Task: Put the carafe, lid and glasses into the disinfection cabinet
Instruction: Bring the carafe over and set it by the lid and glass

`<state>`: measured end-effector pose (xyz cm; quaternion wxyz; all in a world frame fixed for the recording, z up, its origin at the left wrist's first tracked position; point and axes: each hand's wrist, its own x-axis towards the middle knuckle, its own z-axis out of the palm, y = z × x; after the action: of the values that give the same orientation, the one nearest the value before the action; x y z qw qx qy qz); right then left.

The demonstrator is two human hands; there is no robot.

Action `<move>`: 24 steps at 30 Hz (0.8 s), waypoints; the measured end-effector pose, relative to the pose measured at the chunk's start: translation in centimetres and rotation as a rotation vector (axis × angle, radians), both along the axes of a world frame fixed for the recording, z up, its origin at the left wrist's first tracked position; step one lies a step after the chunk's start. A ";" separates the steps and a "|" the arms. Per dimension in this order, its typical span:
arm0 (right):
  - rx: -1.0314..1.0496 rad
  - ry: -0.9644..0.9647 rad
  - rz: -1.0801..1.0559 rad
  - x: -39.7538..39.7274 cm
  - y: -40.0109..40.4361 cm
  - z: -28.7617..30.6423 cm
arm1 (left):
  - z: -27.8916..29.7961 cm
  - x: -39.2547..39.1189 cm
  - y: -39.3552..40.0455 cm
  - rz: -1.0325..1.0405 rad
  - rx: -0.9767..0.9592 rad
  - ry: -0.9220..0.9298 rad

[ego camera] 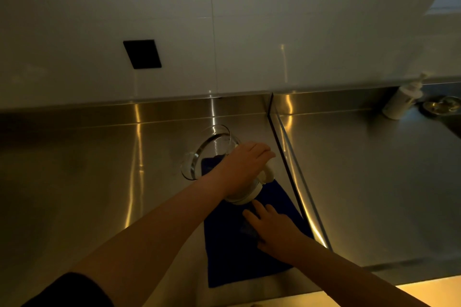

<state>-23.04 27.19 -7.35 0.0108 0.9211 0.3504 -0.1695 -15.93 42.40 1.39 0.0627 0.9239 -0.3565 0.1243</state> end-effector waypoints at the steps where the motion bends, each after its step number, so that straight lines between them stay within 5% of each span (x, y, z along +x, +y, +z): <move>1: 0.002 -0.018 0.014 -0.1 -0.1 -0.1 | -0.1 0.1 -0.2 -0.006 0.010 -0.003; 10: 0.254 -0.291 0.354 -0.6 -0.2 -0.3 | -0.6 0.7 -0.9 -0.019 0.109 0.115; 24: 0.370 -0.422 0.101 -1.4 -2.5 1.8 | -1.0 0.7 -5.5 -0.122 0.315 0.169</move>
<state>-24.41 24.71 -5.58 -0.0765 0.9037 0.4108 0.0935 -15.26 36.87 0.39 -0.0458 0.9060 -0.4205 -0.0149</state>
